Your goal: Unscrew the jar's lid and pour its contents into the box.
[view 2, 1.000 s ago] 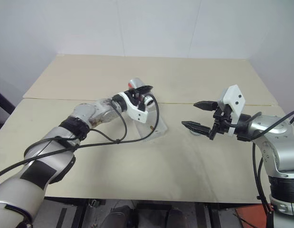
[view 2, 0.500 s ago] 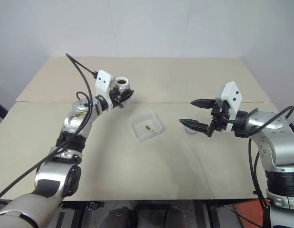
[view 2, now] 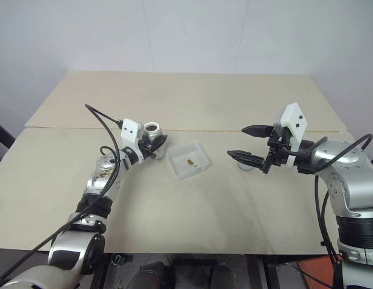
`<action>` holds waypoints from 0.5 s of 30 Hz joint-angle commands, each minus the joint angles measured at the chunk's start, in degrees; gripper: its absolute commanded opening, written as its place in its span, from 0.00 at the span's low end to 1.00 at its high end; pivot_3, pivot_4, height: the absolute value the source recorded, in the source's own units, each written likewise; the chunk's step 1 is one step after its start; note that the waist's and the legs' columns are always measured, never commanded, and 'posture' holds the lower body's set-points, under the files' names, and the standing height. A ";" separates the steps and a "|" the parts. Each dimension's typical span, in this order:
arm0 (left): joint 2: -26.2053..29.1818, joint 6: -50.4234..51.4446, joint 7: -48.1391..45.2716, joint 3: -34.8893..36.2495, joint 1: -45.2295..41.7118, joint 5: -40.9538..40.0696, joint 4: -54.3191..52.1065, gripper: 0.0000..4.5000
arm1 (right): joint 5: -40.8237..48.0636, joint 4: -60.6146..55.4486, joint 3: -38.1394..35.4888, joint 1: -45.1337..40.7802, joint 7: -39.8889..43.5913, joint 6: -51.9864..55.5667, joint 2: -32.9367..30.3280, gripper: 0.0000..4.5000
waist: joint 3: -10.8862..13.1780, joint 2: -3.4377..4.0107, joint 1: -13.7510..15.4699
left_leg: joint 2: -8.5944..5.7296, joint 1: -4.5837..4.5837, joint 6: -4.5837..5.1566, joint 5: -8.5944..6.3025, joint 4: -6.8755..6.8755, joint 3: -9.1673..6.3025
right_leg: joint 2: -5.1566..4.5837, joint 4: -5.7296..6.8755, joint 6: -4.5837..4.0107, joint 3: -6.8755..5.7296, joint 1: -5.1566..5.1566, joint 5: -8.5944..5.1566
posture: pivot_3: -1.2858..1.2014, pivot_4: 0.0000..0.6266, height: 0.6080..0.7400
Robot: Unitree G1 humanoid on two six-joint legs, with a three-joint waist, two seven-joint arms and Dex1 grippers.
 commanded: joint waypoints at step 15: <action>2.84 0.08 -1.08 -2.16 8.08 1.10 -11.31 0.99 | 0.77 -2.48 -1.31 0.33 -0.22 0.31 -0.60 1.00 | 0.00 0.00 0.10 | 0.01 -0.01 0.03 -0.02 -0.02 -0.01 | -0.02 -0.01 -0.02 0.01 0.00 0.01 | 0.52 0.24 1.00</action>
